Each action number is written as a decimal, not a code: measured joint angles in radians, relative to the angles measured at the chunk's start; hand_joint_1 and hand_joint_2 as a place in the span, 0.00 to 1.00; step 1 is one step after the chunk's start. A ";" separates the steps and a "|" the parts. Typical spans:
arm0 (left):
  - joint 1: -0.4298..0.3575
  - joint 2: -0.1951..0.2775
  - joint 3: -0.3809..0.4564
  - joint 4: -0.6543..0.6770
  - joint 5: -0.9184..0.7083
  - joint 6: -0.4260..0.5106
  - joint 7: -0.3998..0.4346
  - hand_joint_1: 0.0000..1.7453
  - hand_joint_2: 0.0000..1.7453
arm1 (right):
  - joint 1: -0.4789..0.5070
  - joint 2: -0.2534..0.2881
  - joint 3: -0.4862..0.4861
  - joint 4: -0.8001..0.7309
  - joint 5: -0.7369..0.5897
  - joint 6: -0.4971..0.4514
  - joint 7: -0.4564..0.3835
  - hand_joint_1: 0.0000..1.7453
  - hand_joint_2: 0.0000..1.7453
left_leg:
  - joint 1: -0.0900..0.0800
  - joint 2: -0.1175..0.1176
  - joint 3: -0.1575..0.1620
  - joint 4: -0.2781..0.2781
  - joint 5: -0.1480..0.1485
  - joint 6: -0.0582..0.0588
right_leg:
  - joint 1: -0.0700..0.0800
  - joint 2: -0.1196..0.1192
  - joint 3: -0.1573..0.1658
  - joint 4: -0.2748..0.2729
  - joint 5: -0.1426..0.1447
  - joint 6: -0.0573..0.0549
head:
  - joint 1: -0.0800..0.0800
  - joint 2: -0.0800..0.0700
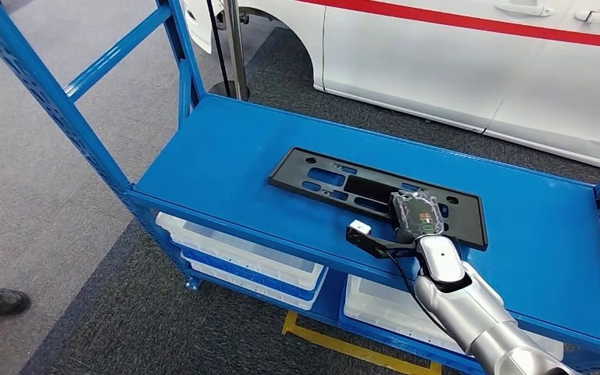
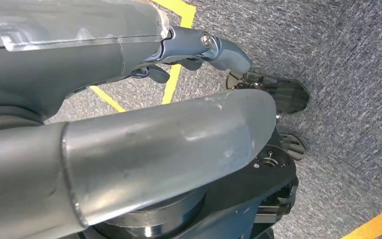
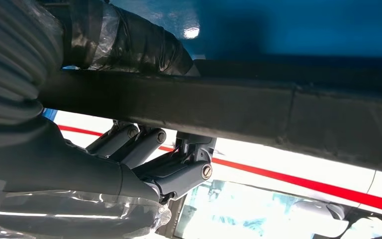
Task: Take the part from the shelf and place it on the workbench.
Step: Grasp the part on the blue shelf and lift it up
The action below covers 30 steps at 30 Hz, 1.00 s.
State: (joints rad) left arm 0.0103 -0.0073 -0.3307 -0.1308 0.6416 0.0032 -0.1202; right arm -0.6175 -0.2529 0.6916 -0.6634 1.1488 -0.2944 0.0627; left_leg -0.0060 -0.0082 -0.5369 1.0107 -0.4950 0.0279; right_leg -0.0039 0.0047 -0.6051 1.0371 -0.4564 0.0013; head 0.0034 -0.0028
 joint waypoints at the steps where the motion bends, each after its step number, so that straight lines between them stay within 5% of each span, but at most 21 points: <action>1: 0.000 0.000 0.000 0.000 0.000 0.000 0.000 0.00 0.00 | 0.000 0.000 0.000 0.000 0.000 0.000 0.000 0.98 1.00 | 0.000 0.000 0.000 0.000 0.000 0.000 | 0.000 0.000 0.000 0.000 0.000 0.000 | 0.000 0.000; 15: 0.000 -0.002 0.000 0.000 0.000 0.008 -0.001 0.00 0.00 | 0.000 0.000 0.000 0.000 -0.004 0.016 -0.007 1.00 1.00 | 0.000 0.000 0.000 0.000 0.000 0.000 | 0.000 0.000 0.000 0.000 0.000 0.000 | 0.000 0.000; 19: 0.000 -0.002 0.000 0.000 0.001 0.009 -0.006 0.00 1.00 | 0.000 0.000 0.000 0.000 -0.012 0.024 -0.008 1.00 1.00 | 0.000 0.000 0.000 0.000 0.000 0.000 | 0.000 0.000 0.000 0.000 0.000 0.000 | 0.000 0.000; 30: 0.002 -0.003 0.005 0.000 0.029 0.014 -0.012 0.00 1.00 | 0.043 -0.015 -0.002 -0.054 -0.029 -0.058 -0.055 1.00 1.00 | 0.000 -0.001 0.000 0.000 0.000 0.000 | 0.000 -0.001 0.000 0.000 0.000 0.000 | 0.000 0.000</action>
State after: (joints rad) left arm 0.0118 -0.0105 -0.3253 -0.1306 0.6711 0.0173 -0.1318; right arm -0.5742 -0.2676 0.6892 -0.7175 1.1195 -0.3520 0.0076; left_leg -0.0059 -0.0088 -0.5373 1.0106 -0.4951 0.0280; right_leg -0.0037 0.0039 -0.6053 1.0371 -0.4566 0.0013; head 0.0034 -0.0027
